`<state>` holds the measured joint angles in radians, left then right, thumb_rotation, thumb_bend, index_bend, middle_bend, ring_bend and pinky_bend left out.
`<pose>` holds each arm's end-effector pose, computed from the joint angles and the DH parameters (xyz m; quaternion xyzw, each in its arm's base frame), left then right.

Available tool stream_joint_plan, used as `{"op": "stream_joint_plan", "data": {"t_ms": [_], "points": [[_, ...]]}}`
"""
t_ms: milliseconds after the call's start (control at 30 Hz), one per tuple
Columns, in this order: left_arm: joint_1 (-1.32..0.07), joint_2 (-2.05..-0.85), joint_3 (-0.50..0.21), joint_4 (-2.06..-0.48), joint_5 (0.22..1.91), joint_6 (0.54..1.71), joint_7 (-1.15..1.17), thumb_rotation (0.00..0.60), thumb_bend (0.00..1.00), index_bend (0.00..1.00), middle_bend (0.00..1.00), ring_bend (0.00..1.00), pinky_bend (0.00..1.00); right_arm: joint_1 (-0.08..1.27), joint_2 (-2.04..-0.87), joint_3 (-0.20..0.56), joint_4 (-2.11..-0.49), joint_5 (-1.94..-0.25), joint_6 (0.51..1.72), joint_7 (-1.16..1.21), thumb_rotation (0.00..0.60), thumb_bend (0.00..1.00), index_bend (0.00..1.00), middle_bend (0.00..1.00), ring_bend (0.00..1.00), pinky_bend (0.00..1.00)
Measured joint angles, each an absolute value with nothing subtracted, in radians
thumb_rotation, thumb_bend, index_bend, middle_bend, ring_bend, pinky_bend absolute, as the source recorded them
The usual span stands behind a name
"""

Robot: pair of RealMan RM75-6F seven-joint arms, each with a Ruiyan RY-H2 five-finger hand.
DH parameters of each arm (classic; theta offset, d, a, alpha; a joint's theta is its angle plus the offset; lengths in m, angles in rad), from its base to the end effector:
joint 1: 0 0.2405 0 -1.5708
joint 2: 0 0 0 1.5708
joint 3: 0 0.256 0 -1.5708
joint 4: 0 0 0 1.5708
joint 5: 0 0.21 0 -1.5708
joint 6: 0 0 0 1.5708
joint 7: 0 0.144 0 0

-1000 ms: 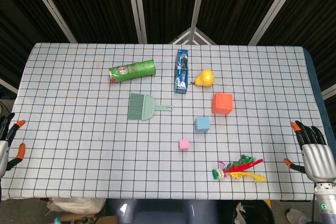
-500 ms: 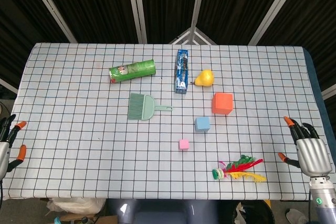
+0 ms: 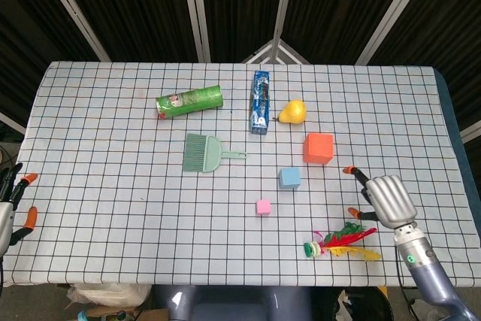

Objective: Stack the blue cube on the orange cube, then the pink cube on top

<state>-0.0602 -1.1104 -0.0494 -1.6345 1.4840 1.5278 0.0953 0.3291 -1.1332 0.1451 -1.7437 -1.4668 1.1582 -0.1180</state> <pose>-0.3113 0.1729 0.1662 -0.5915 -0.3621 -0.3672 0.6198 -0.2351 -0.2581 0.1139 0.6890 -0.3804 0.3926 0.4758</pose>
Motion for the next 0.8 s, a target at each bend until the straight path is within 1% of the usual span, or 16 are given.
{"op": "stream_joint_plan", "data": {"t_ms": [33,133,367,600,800], "points": [[-0.061,-1.110,-0.050,-1.634,1.482,1.526,0.094,0.600,0.54,0.17,0.01,0.00,0.00,0.347,-1.130,0.147,-1.769,-1.435,1.121,-0.166,0.600,0.15,0.29,1.00,0.98,0.83],[-0.064,-1.110,-0.051,-1.633,1.480,1.520,0.093,0.600,0.54,0.17,0.01,0.00,0.00,0.392,-1.130,0.158,-1.823,-1.337,1.064,-0.279,0.600,0.15,0.29,1.00,0.99,0.84],[-0.065,-1.109,-0.052,-1.633,1.477,1.516,0.093,0.600,0.54,0.17,0.01,0.00,0.00,0.500,-1.173,0.204,-1.898,-1.088,0.987,-0.412,0.600,0.15,0.30,1.00,1.00,0.85],[-0.071,-1.107,-0.055,-1.630,1.469,1.503,0.089,0.600,0.54,0.17,0.01,0.00,0.00,0.594,-1.240,0.237,-1.914,-0.913,0.977,-0.512,0.600,0.15,0.31,1.00,1.00,0.85],[-0.073,-1.106,-0.056,-1.630,1.463,1.497,0.085,0.600,0.54,0.17,0.01,0.00,0.00,0.670,-1.305,0.254,-1.887,-0.777,0.982,-0.567,0.600,0.15,0.31,1.00,1.00,0.85]]}}
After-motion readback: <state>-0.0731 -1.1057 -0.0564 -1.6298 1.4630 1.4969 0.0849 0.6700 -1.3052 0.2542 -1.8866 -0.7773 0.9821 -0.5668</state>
